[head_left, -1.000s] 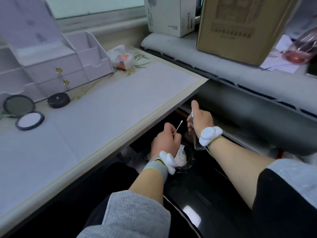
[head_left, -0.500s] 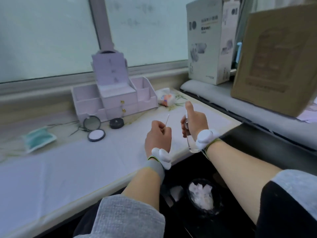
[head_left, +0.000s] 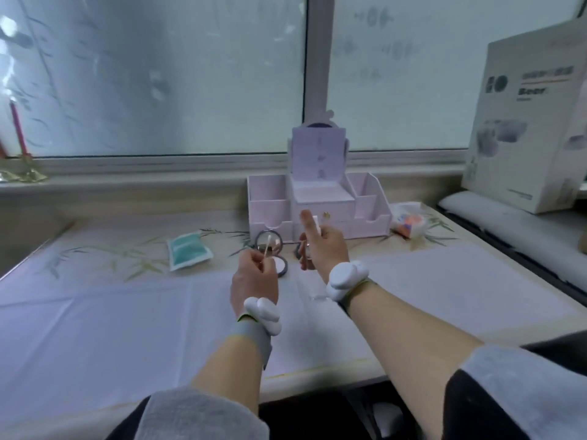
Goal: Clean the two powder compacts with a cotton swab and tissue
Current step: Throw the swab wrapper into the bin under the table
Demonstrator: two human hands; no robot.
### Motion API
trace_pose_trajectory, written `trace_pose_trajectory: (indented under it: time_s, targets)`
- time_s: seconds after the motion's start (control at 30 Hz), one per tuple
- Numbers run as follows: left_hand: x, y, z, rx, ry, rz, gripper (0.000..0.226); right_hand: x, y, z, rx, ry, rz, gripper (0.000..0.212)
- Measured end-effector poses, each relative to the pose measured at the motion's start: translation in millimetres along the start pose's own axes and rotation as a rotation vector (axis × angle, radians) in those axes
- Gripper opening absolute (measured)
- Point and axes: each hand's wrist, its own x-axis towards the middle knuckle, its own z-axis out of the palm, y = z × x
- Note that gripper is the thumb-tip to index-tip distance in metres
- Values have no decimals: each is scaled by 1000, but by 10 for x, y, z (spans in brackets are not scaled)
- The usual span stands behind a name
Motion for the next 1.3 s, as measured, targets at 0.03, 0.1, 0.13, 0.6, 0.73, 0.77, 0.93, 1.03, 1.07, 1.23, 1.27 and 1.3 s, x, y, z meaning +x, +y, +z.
trace_pose_trajectory:
  time_s: [0.03,0.1,0.13,0.6,0.73,0.77,0.93,1.03,1.07,1.23,1.27,1.3]
  targets:
    - [62,-60,-71,11,32,-20,7,17,13,123,-15,-39,-13,62]
    - [194,-158,-205,37,84,-30,5,82,11,345,-29,-97,-26,58]
    - [251,-193,-269,47,94,-27,5,121,3,450,-21,-108,-29,59]
    - [1086,-585,-546,187,93,-101,6,841,234,1636,-121,-182,-96,53]
    - [1304,-626,-499,206,73,-101,5,1000,349,1807,-125,-152,-63,52]
    - [1353,-664,-492,228,66,-102,5,1036,384,1852,-132,-136,-53,53]
    - [1416,-813,-507,250,98,-107,5,1137,456,1963,-115,-100,-33,57]
    - [1488,-873,-499,268,136,-102,5,1196,506,2075,-92,-102,-5,50]
    - [1500,-864,-489,270,147,-92,5,1207,496,2081,-84,-101,-11,48]
    - [1570,-918,-495,278,203,-102,5,1230,519,2179,-68,-136,-38,47]
    - [1577,-929,-498,279,205,-101,5,1228,525,2188,-67,-145,-38,46]
    - [1582,-937,-498,280,204,-98,5,1228,533,2195,-71,-156,-44,46]
